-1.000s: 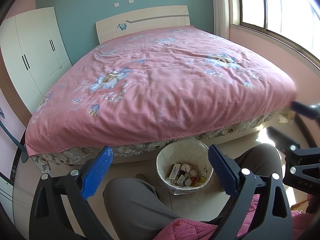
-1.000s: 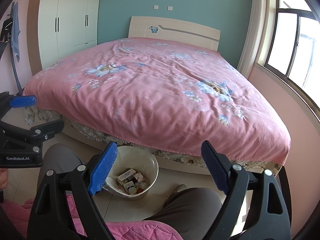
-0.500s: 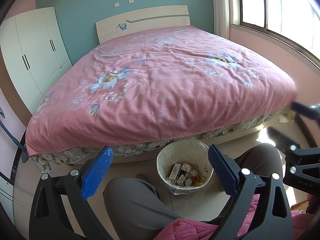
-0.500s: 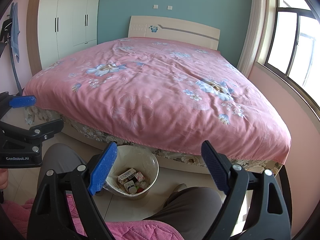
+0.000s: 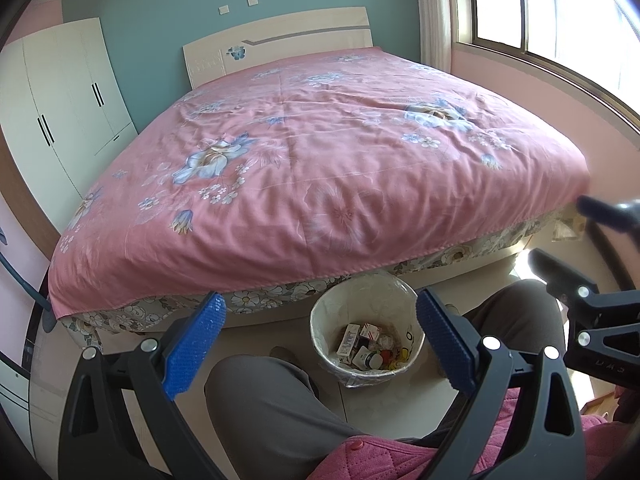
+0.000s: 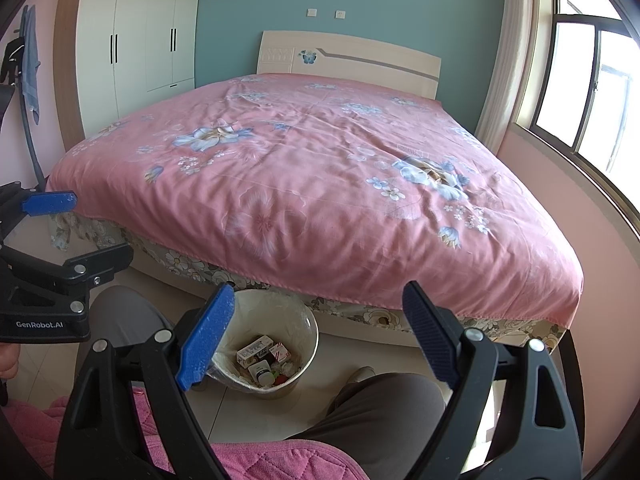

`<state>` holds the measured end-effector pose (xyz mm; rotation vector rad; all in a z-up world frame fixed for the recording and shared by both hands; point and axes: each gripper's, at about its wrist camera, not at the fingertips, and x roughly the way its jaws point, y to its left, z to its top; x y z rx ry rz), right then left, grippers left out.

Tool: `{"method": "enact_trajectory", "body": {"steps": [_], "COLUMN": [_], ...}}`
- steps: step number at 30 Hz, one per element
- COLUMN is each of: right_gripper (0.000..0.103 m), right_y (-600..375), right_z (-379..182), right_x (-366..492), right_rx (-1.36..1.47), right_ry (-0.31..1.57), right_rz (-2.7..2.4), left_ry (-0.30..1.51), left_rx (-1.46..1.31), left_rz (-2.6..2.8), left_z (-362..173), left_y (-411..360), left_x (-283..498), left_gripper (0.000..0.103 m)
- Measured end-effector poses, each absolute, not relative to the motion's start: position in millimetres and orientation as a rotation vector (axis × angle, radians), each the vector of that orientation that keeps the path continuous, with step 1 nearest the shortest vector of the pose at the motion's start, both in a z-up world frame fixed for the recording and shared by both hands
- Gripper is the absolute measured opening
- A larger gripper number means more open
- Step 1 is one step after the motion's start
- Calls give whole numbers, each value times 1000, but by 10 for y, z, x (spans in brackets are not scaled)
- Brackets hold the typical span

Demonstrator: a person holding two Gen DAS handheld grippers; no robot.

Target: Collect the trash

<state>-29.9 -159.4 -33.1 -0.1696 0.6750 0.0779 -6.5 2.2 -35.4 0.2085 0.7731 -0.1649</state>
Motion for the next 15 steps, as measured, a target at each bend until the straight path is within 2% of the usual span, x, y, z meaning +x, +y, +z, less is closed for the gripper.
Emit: {"method": "enact_trajectory", "body": {"steps": [15], "right_gripper": [85], "right_y": [-1582], "right_z": [-345], "right_x": [-304], "right_rx": [-169], "right_ry": [673], "right_rz": [78], "left_ry": [766], "left_rx": [221], "left_rz": [-141], "left_z": [-298], "left_y": [-13], "left_x": [-36], "left_gripper": [98]}}
